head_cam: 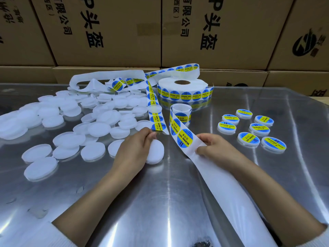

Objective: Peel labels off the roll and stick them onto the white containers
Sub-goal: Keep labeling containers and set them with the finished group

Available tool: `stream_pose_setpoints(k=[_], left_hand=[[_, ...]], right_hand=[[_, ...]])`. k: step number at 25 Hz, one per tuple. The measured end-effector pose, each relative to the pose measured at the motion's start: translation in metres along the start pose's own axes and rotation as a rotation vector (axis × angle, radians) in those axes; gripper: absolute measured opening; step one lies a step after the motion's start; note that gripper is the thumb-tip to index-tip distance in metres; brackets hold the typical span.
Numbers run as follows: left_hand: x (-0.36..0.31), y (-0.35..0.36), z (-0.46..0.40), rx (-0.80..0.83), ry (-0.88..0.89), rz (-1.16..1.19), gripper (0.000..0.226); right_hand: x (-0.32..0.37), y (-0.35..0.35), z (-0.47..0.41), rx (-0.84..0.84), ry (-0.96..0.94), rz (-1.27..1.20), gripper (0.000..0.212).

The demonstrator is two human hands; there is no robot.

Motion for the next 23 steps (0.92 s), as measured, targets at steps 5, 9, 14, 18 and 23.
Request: stream_pose_setpoints(k=[5,9,14,18,23], left_hand=[[0.0,0.0,-0.001,0.015,0.043,-0.206,0.024],[-0.014,-0.004,0.0,-0.072,0.16,-0.113,0.02],[-0.042,0.005,0.013,-0.077,0.285,-0.034,0.036],[-0.042,0.005,0.015,-0.077,0.265,0.007,0.031],[-0.045,0.009,0.017,-0.027,0.287,0.042,0.02]], right_hand=[[0.003,0.003,0.002,0.009,-0.002,0.001,0.035],[0.005,0.008,0.006,0.052,0.001,-0.092,0.032],[0.009,0.018,0.007,0.151,-0.057,-0.201,0.021],[0.008,0.021,0.007,0.202,-0.078,-0.185,0.018],[0.009,0.016,0.007,0.217,-0.067,-0.055,0.03]])
Point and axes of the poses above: each hand's wrist, its own z-axis away from the middle knuckle, its own y-axis out of the palm, x = y × z, the point moved 5 cm from there along -z, towards the middle knuckle, and after that the axes turned 13 degrees about -z, right-handed, at the moved point
